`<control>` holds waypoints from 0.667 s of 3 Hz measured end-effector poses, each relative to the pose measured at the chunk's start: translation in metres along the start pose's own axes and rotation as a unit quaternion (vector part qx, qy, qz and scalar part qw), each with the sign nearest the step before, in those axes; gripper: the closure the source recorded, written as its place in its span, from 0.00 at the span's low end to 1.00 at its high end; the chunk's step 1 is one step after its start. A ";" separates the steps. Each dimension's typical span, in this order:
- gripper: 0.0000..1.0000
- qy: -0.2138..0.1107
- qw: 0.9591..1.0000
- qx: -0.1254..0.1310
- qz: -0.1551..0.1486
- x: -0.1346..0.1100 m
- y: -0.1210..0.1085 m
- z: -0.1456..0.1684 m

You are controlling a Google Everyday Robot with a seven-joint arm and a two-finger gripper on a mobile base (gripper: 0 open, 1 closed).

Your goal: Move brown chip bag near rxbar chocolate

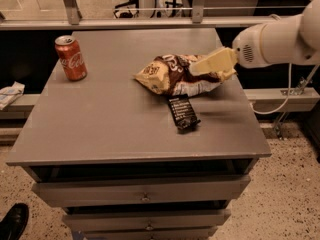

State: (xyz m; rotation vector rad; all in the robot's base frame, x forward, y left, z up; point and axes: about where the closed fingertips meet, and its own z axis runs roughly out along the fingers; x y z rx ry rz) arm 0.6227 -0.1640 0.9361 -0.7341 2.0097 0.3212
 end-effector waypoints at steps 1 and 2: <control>0.00 -0.035 0.999 -0.002 -0.010 -0.005 -0.038 -0.047; 0.00 -0.056 0.998 0.002 -0.027 -0.020 -0.051 -0.068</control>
Offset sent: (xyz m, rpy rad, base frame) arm -0.0074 -0.0519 0.0314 0.0303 -0.0631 0.0182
